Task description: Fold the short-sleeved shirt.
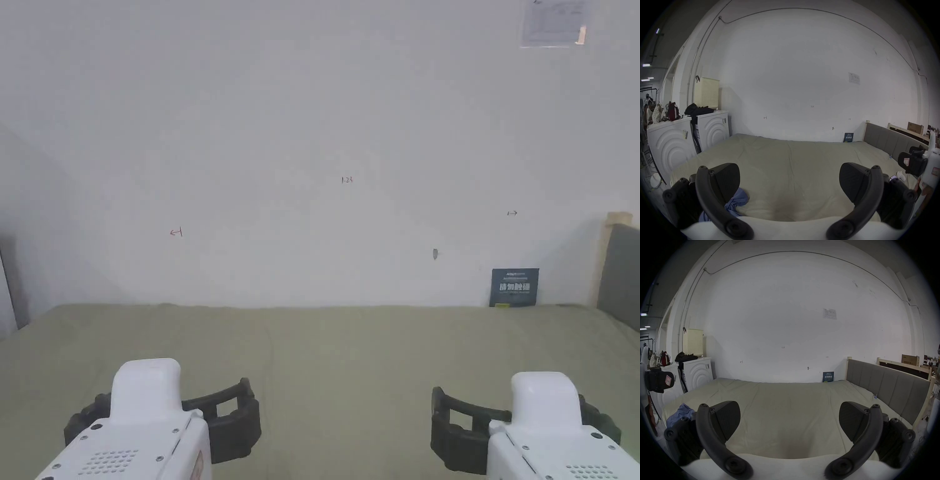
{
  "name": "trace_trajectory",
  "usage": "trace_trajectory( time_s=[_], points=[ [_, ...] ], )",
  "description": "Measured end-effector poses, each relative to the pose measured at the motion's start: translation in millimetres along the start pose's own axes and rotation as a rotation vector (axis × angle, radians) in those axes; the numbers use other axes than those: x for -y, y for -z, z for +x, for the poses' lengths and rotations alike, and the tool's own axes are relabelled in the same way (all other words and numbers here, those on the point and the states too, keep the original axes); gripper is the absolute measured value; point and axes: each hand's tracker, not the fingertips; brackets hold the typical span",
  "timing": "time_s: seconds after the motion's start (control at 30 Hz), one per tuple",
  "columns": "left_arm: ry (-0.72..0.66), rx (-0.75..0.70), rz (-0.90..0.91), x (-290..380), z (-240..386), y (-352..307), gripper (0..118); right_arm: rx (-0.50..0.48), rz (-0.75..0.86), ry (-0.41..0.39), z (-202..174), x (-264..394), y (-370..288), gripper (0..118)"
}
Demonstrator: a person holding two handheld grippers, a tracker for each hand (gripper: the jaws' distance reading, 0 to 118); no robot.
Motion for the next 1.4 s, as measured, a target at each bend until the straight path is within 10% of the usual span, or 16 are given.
trace_trajectory(
  time_s=[0.23,0.27,0.3,0.83,1.4],
  points=[
    [0.018,0.028,-0.021,4.0,1.3,0.8,109,-0.002,-0.028,-0.040,-5.2,0.6,0.7,109],
    [0.027,0.035,-0.014,5.3,3.7,-1.0,73,0.008,-0.050,-0.053,-7.2,-0.7,0.2,79],
    [0.068,-0.021,-0.017,5.2,6.1,-0.4,0,0.059,-0.038,-0.086,-9.1,0.4,0.8,8],
    [0.033,-0.048,-0.059,13.5,-13.4,-0.8,0,-0.062,-0.093,-0.059,-29.3,11.3,11.7,0],
    [-0.060,-0.688,-0.090,26.6,-205.0,-149.9,0,-0.609,-0.124,-0.104,-243.7,33.6,9.7,0]
  ],
)
